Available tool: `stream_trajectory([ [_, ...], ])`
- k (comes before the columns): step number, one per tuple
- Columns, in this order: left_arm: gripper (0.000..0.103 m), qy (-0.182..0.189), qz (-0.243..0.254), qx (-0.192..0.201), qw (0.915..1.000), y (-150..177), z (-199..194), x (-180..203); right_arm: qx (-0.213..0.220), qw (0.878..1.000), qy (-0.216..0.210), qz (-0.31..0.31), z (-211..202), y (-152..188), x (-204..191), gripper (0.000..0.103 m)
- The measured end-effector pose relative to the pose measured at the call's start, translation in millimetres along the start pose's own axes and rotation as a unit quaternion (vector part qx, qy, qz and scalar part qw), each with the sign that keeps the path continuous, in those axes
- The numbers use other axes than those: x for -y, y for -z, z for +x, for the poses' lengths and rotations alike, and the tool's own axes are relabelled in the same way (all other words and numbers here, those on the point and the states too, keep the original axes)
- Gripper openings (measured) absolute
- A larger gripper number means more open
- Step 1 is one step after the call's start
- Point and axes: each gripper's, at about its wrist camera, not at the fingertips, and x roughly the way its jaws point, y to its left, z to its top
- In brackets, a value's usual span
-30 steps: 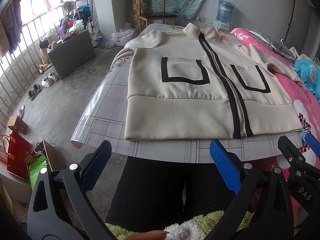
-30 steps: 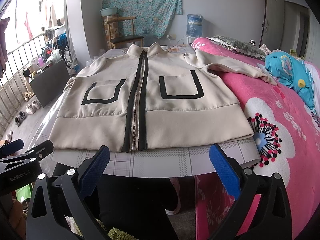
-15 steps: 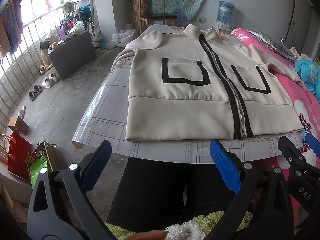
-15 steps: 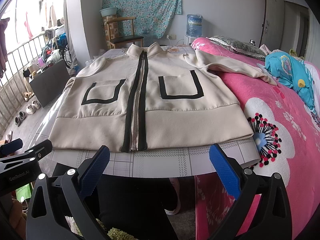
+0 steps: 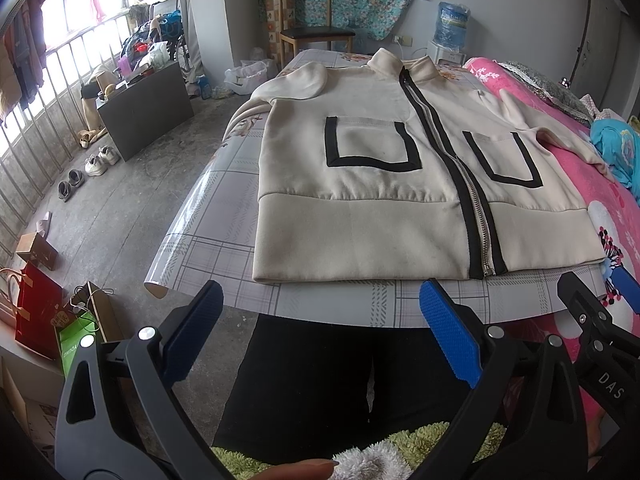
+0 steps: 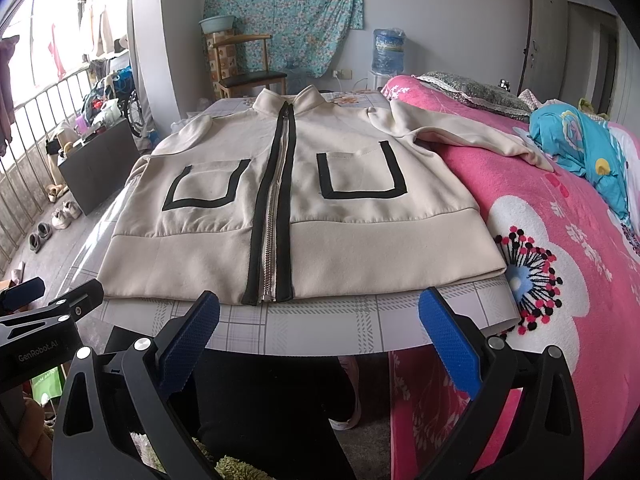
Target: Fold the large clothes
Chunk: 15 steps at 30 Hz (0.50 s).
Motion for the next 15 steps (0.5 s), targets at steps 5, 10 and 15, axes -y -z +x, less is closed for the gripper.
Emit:
stream_trajectory([
  [5, 0.095, 0.001, -0.001, -0.001, 1.0, -0.8, -0.1, -2.3, -0.002, 1.0, 0.003, 0.0, -0.1, -1.2, 1.1, 0.097],
  [10, 0.095, 0.002, 0.003, -0.003, 1.0, -3.3, 3.5, -8.1, -0.003, 1.0, 0.012, 0.001, 1.2, -3.2, 2.5, 0.097],
  [15, 0.095, -0.001, 0.007, -0.005, 1.0, -6.7, 10.3, -11.9, -0.004, 1.0, 0.019, 0.003, 8.7, -6.9, 6.0, 0.097],
])
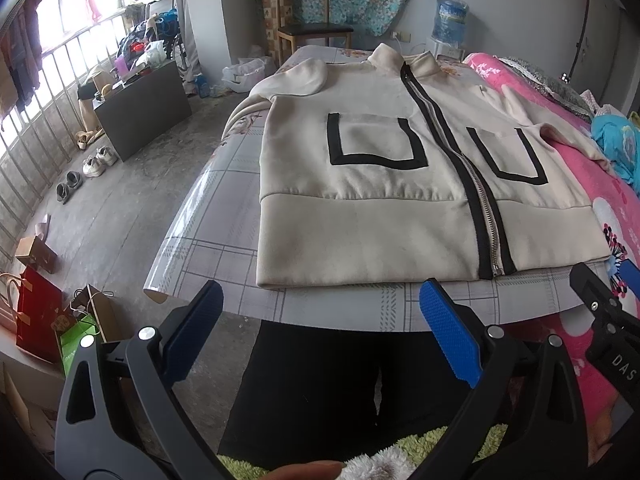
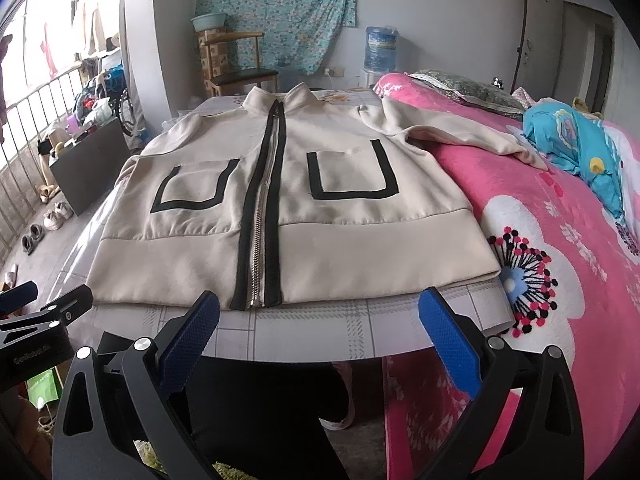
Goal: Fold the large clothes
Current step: 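Move both tools down toward the beige jacket's hem and sleeve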
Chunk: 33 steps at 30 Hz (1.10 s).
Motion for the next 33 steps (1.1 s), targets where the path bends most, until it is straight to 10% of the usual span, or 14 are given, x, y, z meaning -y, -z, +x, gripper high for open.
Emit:
stream_trajectory([
  [26, 0.095, -0.046, 0.061, -0.051, 0.9957, -32.8, 103.5, 16.8, -0.046, 0.998, 0.013, -0.029, 84.5, -22.9, 0.3, 0.097],
  [33, 0.095, -0.009, 0.066, -0.038, 0.9971, -37.9, 116.3, 12.9, -0.065, 0.997, 0.012, -0.027, 109.1, -22.2, 3.5, 0.097],
])
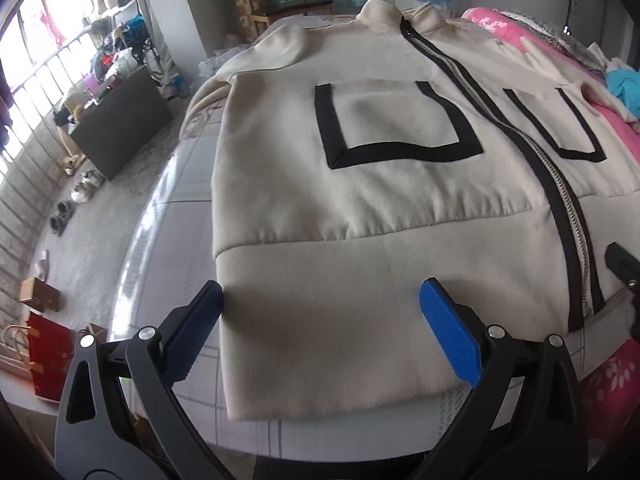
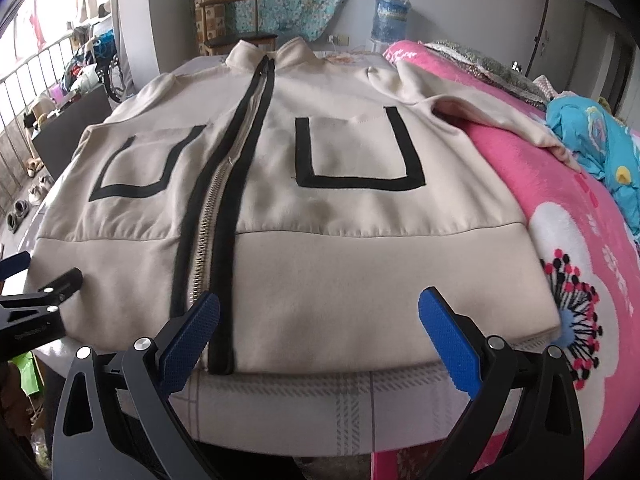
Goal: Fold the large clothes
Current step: 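Move both tools down toward the beige jacket's hem and sleeve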
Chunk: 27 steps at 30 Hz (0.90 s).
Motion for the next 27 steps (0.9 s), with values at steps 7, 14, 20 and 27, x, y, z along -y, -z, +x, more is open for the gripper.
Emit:
stream_trajectory([
  [7, 0.096, 0.023, -0.015, -0.003, 0.9996, -0.7, 4.3, -7.0, -0.004, 1.0, -0.021, 0.003, 8.3, 2.9, 8.0, 0.097],
  [14, 0.096, 0.041, 0.003, 0.02, 0.999, 7.0, -6.6, -17.3, 0.021, 0.999, 0.03, 0.023, -1.1, -6.2, 59.8, 0.097],
  [20, 0.095, 0.049, -0.021, 0.026, 0.9982, 12.6, -13.5, -37.5, 0.014, 0.995, 0.076, 0.066, 3.8, -12.9, 109.1, 0.097],
  [27, 0.074, 0.065, -0.051, -0.001, 0.9966, 15.4, -4.0, -50.4, -0.009, 0.996, 0.067, 0.066, 16.7, -6.0, 116.0, 0.093],
])
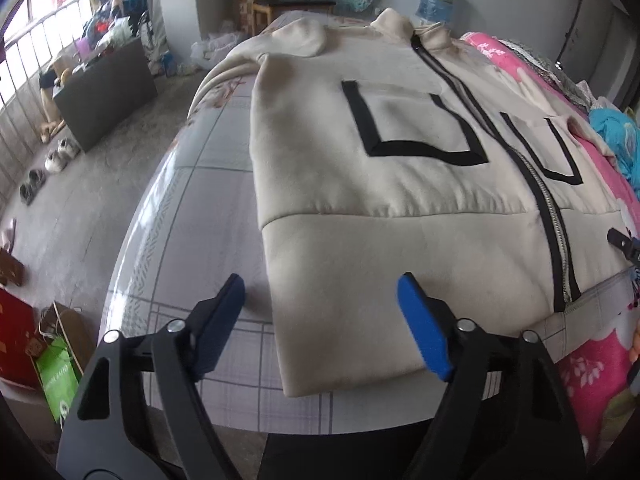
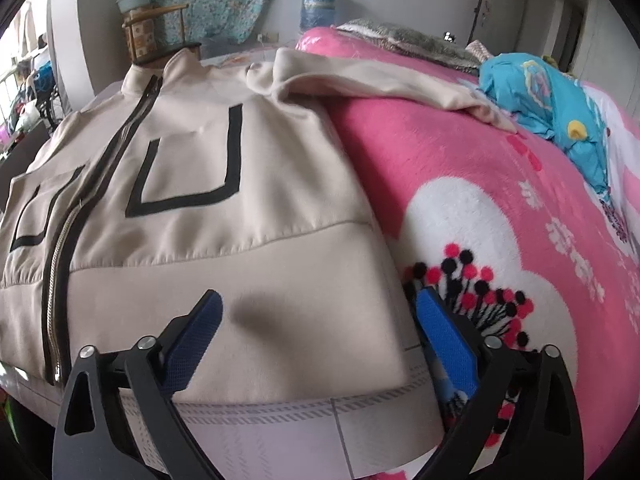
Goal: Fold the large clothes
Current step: 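Move both tools down toward the beige jacket's hem and sleeve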
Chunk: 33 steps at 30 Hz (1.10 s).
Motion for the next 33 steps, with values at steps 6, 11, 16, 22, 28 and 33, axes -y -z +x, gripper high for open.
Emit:
stream_trajectory([
  [6, 0.073, -0.005, -0.004, -0.005, 1.0, 0.3, 0.2, 3.2, -0.004, 0.999, 0.009, -0.035, 1.0, 5.9, -14.5, 0.093],
  [11, 0.073, -0.012, -0.006, -0.01, 0.9999, 0.1, 0.1, 5.6, -0.003, 0.999, 0.015, -0.047, 0.9, 7.6, -17.2, 0.093],
  [16, 0.073, -0.017, -0.01, -0.012, 0.9997, -0.7, 0.2, 5.8, -0.003, 0.998, 0.016, -0.055, 0.5, 6.7, -17.4, 0.093],
  [22, 0.073, -0.021, -0.009, -0.014, 0.9996, -0.6, 0.1, 6.0, 0.0, 0.998, 0.022, -0.064, -0.6, 6.8, -19.7, 0.093],
  [28, 0.073, -0.022, -0.01, -0.013, 0.9996, -0.2, 0.5, 6.3, 0.002, 0.997, 0.028, -0.073, -1.5, 7.5, -22.5, 0.093],
  [33, 0.073, -0.021, -0.009, -0.014, 0.9996, -0.5, 0.2, 6.0, 0.004, 0.996, 0.034, -0.08, -2.3, 7.9, -24.5, 0.093],
])
